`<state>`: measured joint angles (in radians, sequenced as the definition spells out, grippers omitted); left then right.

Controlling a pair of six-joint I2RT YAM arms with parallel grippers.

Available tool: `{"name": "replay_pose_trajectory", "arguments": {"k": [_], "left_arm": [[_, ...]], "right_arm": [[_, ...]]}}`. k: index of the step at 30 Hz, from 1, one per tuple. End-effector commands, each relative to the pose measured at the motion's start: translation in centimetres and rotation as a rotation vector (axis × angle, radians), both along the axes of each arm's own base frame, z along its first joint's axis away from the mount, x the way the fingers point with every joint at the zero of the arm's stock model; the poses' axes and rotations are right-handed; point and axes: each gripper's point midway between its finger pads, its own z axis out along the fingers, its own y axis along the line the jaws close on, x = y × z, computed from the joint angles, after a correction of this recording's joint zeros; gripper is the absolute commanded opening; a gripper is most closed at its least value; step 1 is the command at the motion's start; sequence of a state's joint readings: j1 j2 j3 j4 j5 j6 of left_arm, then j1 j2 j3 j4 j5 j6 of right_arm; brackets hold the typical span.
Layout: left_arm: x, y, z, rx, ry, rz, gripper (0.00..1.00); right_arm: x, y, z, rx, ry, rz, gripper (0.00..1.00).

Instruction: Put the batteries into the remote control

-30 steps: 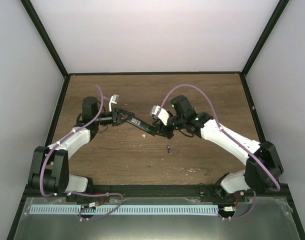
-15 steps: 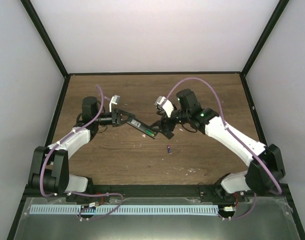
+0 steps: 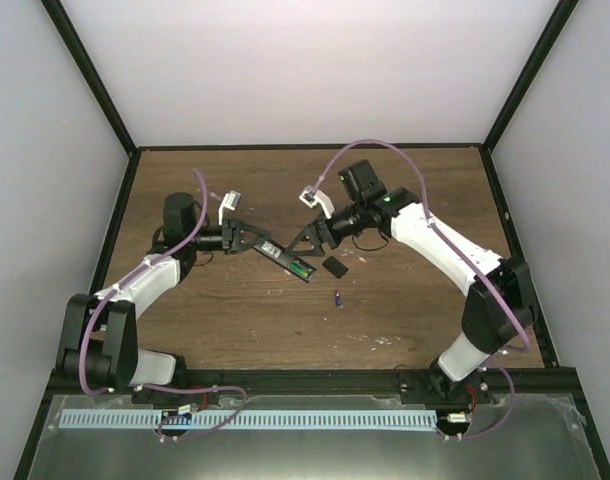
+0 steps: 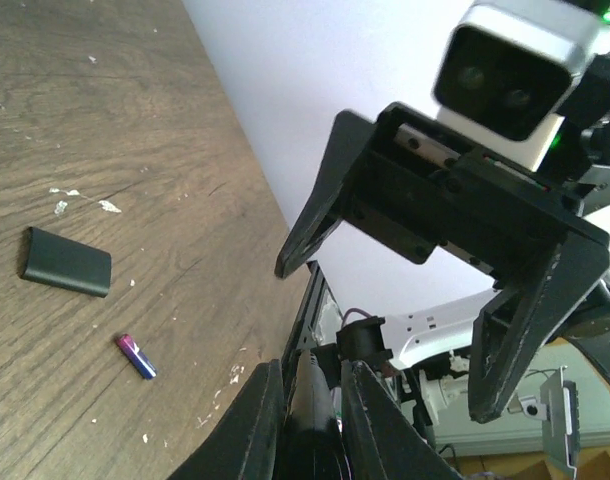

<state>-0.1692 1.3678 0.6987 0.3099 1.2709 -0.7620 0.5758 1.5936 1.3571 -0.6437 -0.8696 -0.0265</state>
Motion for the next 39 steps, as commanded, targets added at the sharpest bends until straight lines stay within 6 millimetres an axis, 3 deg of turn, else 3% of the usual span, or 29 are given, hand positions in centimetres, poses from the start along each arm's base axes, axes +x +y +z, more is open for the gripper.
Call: {"name": "replay_pose_trajectory", "arguments": {"k": [1,6,27,39], "left_arm": [[-0.6,-0.2,2.5,-0.025,-0.111,-0.047,0.0],[-0.8,-0.2,3.1,-0.031,-0.133,-0.054,0.0],[-0.5,-0.2,3.2,-0.021,-0.167,-0.045,0.0],[-0.5,-0.2,3.3,-0.011,-0.185,-0.036,0.0]], "right_arm": [[-2.3,0.1,0.3,0.023,0.193,0.058,0.86],[-2.7,0.0,-1.0,0.003,0.242,0.068,0.84],[-3.5,0.7,-1.7,0.043,0.386,0.116,0.56],[-3.3,0.9,-2.0,0.036,0.401,0.113,0.46]]}}
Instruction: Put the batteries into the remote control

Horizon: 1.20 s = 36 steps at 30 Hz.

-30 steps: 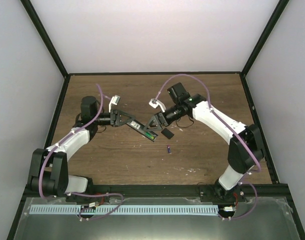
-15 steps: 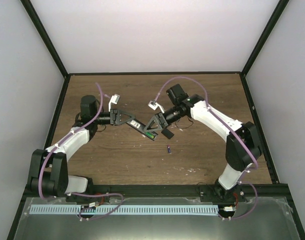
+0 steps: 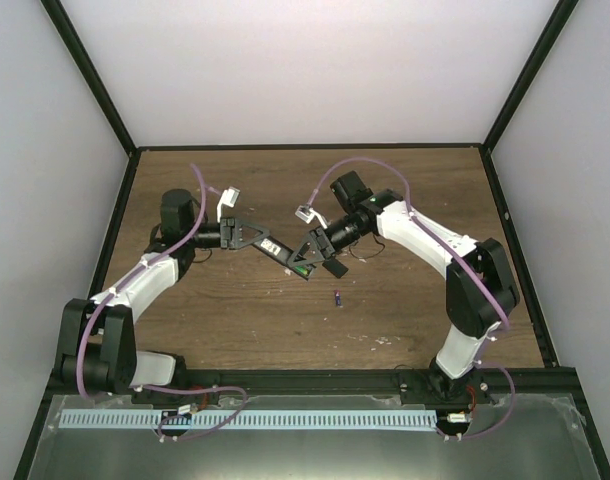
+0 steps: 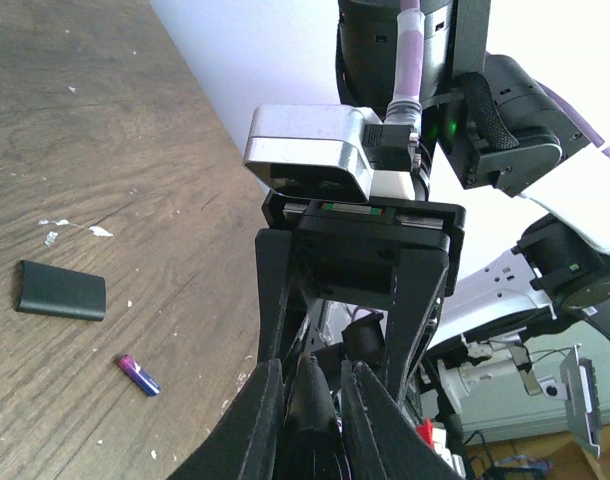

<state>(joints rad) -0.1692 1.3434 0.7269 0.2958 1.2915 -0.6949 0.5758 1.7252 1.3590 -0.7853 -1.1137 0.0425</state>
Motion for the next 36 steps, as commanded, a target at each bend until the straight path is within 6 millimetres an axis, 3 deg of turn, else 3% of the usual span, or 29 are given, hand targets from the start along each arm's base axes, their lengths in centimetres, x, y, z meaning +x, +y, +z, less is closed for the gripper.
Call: {"name": "replay_pose_trajectory", "arguments": {"k": [1,36], "left_arm": [[-0.2,-0.1,1.6,-0.004,-0.082,-0.008,0.0],[0.0,-0.1,2.2,-0.003,-0.114,0.009,0.0]], "right_arm": [[0.0,0.3,0.9,0.025,0.005,0.012,0.45],[-0.2,0.3,-0.5,0.022,0.035,0.023,0.31]]}}
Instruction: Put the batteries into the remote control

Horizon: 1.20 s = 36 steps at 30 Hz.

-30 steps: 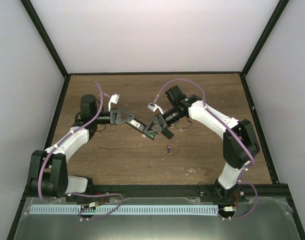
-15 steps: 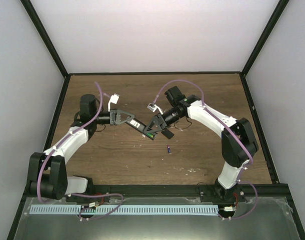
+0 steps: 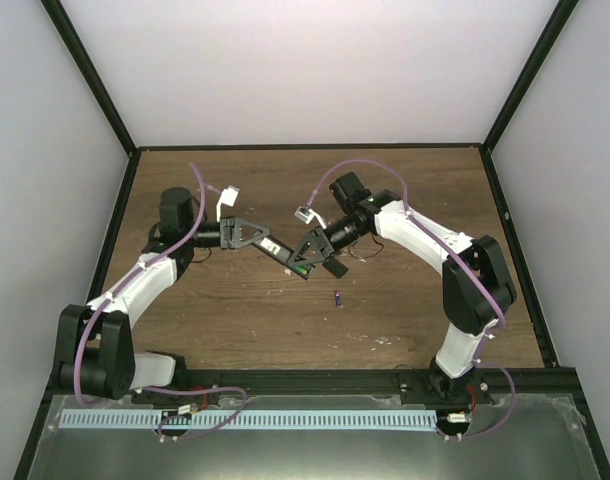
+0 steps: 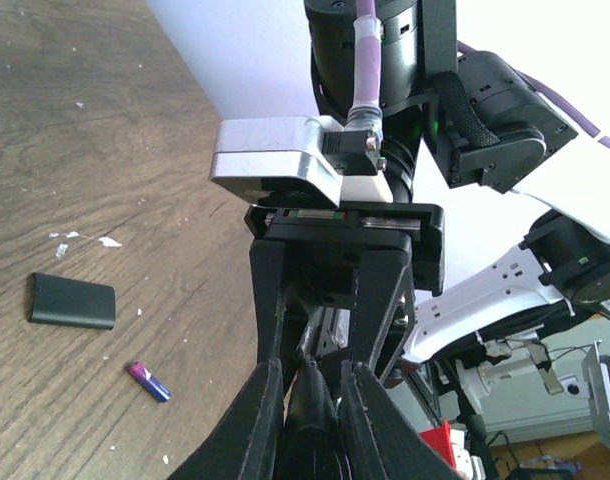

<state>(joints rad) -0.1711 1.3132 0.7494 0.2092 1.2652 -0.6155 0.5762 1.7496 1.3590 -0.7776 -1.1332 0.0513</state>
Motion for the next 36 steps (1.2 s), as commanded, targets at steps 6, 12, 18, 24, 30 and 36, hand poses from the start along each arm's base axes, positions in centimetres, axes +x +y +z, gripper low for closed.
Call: {"name": "replay_pose_trajectory", "arguments": {"k": [6,12,18,24,30,36], "left_arm": [[0.0,-0.2,1.8,-0.035,-0.064,-0.013,0.0],[0.1,-0.2,2.1,-0.045,-0.074,-0.02,0.0],[0.0,-0.3,2.4,-0.049,-0.078,-0.029,0.0],[-0.1,-0.3,2.4,-0.05,-0.075,-0.034,0.0],[0.0,-0.2,2.2,-0.045,-0.071,-0.03,0.0],[1.2,1.1,1.3,-0.018,-0.045,0.053,0.0]], "right_arm": [[-0.6,-0.1,-0.2,0.022,-0.003,0.023,0.28],[-1.0,-0.4,-0.6,0.019,-0.013,0.034,0.25],[-1.1,-0.6,-0.7,0.022,-0.04,0.04,0.18],[-1.0,-0.6,-0.5,0.023,-0.07,0.038,0.16],[-0.4,-1.1,-0.3,-0.009,-0.161,0.017,0.37],[1.3,-2.9,0.1,-0.126,-0.373,-0.094,0.51]]}}
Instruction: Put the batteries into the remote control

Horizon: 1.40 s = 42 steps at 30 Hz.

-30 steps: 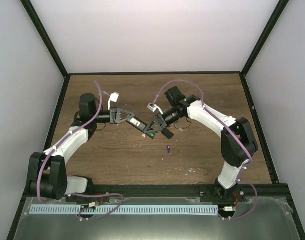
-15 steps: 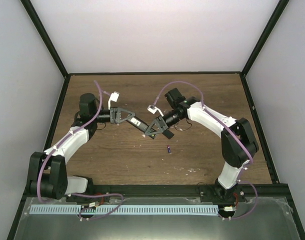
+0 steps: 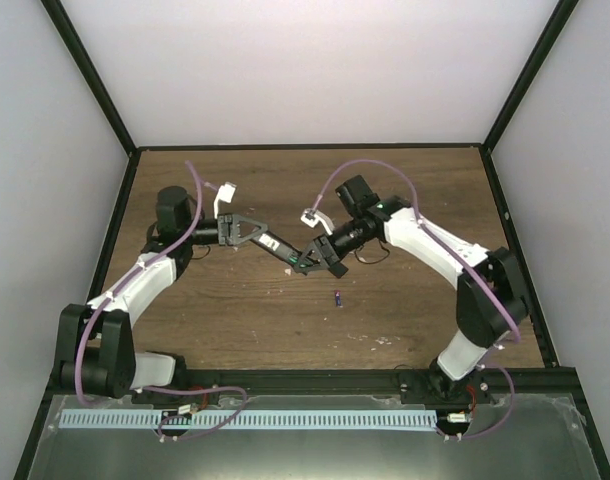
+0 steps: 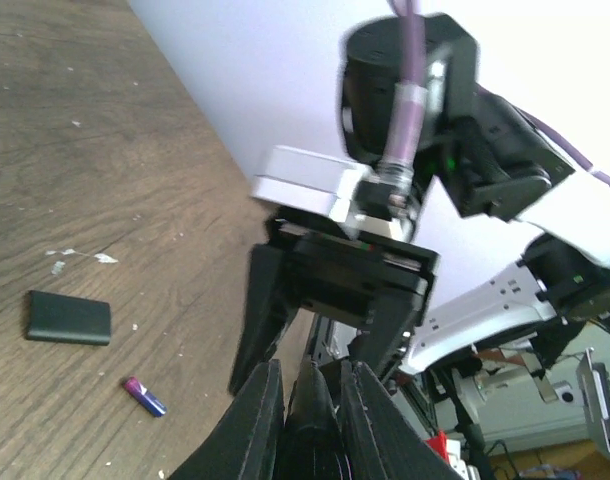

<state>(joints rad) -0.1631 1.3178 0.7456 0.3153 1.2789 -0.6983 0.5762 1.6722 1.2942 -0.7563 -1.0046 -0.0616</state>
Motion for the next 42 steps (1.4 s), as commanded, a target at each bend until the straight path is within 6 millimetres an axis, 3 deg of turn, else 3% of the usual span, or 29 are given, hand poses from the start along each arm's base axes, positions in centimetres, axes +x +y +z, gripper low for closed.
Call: {"name": "replay_pose_trajectory", "arguments": {"k": [1,3,6,12,22,28,42], "left_arm": [[1.0,1.4,0.2,0.014,-0.034,0.071,0.0],[1.2,2.3,0.2,0.016,-0.034,0.115,0.0],[1.4,3.6,-0.1,0.015,-0.016,0.185,0.0],[3.1,5.4,-3.7,0.042,0.118,0.365,0.0],[3.2,6.5,-7.1,0.078,0.219,0.486,0.0],[2.8,6.7,-7.1,0.093,0.219,0.492,0.0],[2.8,6.9,-6.8,0.094,0.213,0.498,0.0]], "right_arm": [[1.5,-2.1,1.4,-0.087,-0.233,-0.125,0.54],[1.5,-3.5,1.3,-0.125,-0.299,-0.187,0.61],[1.1,-5.6,0.6,-0.19,-0.35,-0.27,0.65],[1.0,-9.4,-5.2,-0.465,-0.263,-0.445,0.55],[0.8,-9.8,-10.5,-0.737,-0.206,-0.553,0.52],[0.9,-9.5,-13.0,-0.776,-0.194,-0.532,0.46],[-0.4,-8.8,-16.6,-0.812,-0.153,-0.454,0.35]]}}
